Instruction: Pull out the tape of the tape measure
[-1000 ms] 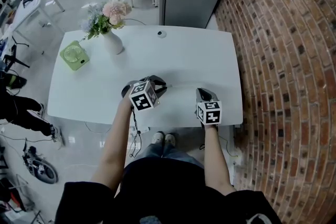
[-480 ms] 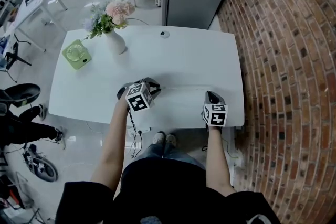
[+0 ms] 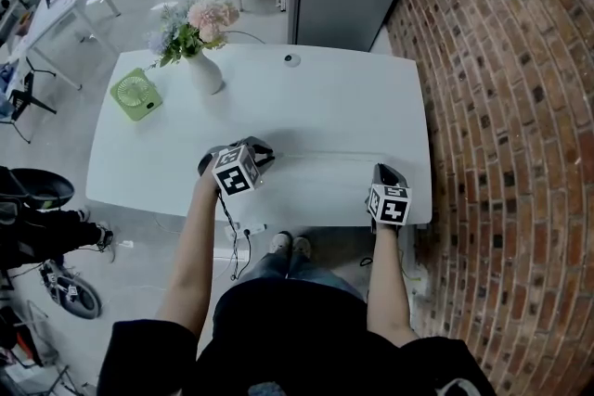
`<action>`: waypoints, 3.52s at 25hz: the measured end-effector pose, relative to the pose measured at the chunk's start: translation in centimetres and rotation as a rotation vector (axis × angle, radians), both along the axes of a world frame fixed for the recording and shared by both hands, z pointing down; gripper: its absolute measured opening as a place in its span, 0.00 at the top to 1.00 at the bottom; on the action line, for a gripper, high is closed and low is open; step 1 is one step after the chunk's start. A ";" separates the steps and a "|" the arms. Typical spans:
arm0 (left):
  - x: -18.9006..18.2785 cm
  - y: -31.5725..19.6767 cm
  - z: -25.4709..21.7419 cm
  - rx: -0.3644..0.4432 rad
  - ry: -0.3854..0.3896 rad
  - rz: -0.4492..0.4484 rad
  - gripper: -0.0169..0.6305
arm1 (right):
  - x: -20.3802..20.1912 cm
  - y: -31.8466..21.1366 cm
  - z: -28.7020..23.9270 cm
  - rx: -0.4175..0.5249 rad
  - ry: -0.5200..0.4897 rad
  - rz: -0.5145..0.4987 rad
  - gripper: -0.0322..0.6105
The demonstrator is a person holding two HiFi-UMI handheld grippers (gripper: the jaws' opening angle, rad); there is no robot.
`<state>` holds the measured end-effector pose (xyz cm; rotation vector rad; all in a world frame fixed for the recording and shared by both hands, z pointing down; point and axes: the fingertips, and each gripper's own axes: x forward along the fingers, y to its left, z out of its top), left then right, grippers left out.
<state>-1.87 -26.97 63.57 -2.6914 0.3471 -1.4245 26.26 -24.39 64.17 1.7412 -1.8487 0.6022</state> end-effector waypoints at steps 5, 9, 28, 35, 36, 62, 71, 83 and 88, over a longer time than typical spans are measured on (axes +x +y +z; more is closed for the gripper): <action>-0.5 0.1 0.3 -0.008 -0.010 -0.002 0.86 | 1.2 0.2 0.1 -0.005 0.006 0.019 0.95; -0.3 0.4 0.6 -0.008 -0.028 0.009 0.86 | 0.9 0.0 0.3 -0.004 0.002 0.010 0.95; 0.1 0.7 2.8 -0.021 -0.116 0.054 0.86 | -2.2 -0.9 2.0 -0.031 0.007 -0.090 0.94; -0.2 0.8 3.9 -0.039 -0.136 0.055 0.86 | -2.5 -0.8 3.5 -0.076 0.009 -0.102 0.94; -0.2 0.8 4.0 -0.041 -0.140 0.055 0.86 | -2.6 -0.7 3.7 -0.082 0.009 -0.104 0.94; 0.0 -0.2 4.8 -0.017 -0.143 0.021 0.86 | -2.4 0.3 5.9 -0.150 -0.028 -0.098 0.93; 0.2 -0.7 4.7 -0.003 -0.133 0.006 0.85 | -2.4 0.3 6.1 -0.153 -0.039 -0.089 0.90; 0.5 -0.7 4.2 -0.016 -0.091 -0.012 0.74 | -2.5 -0.1 5.8 -0.143 -0.056 -0.089 0.87; 0.7 -0.8 4.1 -0.012 -0.083 -0.015 0.74 | -2.5 -0.2 5.6 -0.137 -0.053 -0.089 0.87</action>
